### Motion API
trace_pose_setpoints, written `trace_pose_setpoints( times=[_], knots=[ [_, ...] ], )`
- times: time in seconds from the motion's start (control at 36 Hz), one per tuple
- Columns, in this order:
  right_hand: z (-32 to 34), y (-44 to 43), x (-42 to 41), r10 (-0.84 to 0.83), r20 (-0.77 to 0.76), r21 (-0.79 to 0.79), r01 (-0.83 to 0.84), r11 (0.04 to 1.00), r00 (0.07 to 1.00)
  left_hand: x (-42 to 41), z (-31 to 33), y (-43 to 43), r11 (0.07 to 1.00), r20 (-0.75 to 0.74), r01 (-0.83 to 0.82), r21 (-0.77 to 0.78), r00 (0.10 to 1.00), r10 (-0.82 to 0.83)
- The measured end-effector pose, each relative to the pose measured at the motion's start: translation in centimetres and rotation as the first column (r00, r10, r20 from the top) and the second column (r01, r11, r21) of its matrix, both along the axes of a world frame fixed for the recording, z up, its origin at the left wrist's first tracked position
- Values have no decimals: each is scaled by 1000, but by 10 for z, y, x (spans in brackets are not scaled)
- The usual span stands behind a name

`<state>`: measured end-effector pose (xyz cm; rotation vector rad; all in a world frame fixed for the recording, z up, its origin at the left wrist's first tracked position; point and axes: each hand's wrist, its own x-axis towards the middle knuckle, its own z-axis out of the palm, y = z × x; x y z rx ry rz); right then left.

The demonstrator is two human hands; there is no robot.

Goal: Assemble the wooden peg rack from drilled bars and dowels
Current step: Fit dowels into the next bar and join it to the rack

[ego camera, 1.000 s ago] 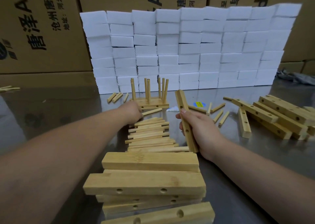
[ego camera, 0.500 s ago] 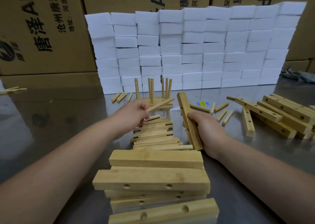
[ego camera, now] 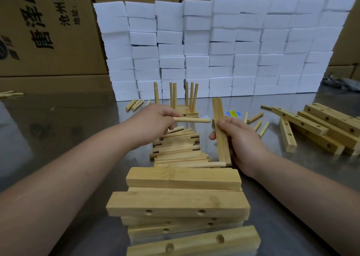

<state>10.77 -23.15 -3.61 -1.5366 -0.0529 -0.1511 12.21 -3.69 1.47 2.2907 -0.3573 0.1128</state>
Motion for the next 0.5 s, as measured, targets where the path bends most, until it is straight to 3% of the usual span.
trace_pose_setpoints(
  times=[0.14,0.28,0.39,0.5],
  knots=[
    [-1,0,3,-30,-32,13,31,999,999,-2,3,-4,997,60,-33,-74,998,37],
    [3,-3,4,-26,-149,231,60,971,989,-5,5,-5,993,94,-39,-111,994,50],
    [2,0,5,-4,-106,277,33,960,994,-7,5,-6,994,104,-30,-103,994,40],
    [-1,-3,5,33,-25,209,-27,977,999,-8,5,-9,996,95,-22,-85,995,30]
  ],
)
